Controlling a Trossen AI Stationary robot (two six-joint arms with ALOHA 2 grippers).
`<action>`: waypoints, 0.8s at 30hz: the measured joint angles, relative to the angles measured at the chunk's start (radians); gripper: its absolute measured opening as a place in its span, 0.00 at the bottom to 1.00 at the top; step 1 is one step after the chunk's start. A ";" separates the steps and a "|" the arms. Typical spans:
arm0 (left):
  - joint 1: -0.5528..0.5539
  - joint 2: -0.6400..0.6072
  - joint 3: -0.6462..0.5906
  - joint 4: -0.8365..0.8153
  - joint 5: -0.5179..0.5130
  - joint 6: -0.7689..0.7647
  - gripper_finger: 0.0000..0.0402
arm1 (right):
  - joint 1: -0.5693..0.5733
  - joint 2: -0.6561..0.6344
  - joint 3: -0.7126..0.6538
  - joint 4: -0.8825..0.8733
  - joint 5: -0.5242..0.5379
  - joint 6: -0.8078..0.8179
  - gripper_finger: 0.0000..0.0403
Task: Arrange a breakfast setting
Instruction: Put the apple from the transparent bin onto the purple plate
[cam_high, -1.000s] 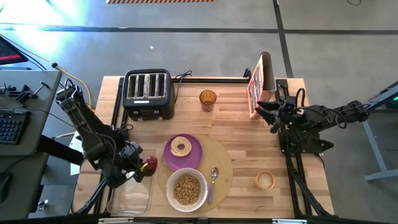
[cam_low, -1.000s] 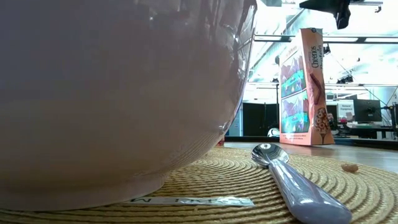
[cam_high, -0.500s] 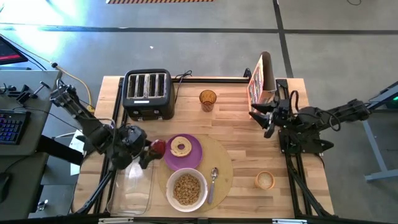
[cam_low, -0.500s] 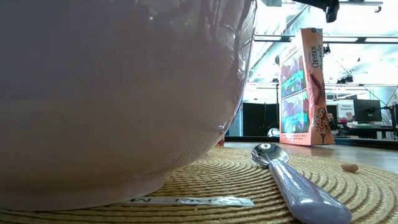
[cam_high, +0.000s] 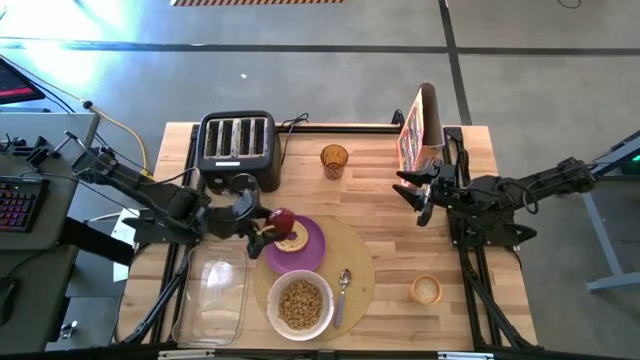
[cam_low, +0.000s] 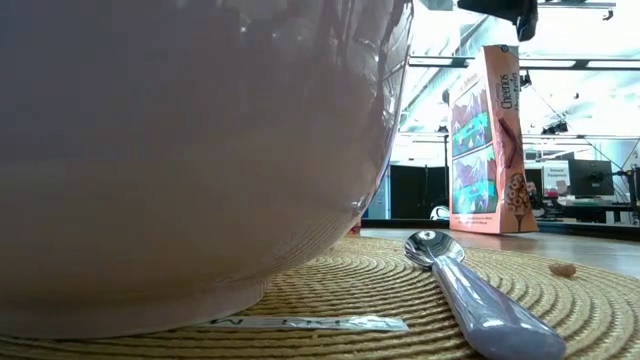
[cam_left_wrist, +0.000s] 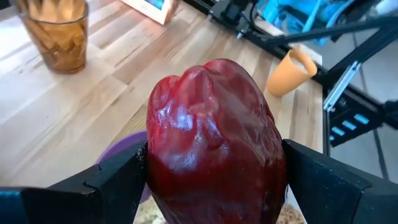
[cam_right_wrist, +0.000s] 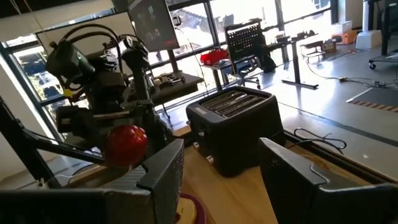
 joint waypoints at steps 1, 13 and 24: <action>0.013 0.010 0.000 0.012 0.017 0.021 0.81 | 0.000 0.002 0.000 -0.001 0.000 0.005 0.47; 0.141 0.224 0.000 0.180 0.143 0.112 0.81 | 0.000 0.006 0.000 -0.008 0.001 0.006 0.47; 0.152 0.393 0.000 0.295 0.204 0.028 0.81 | 0.000 0.006 0.000 -0.050 0.000 0.036 0.47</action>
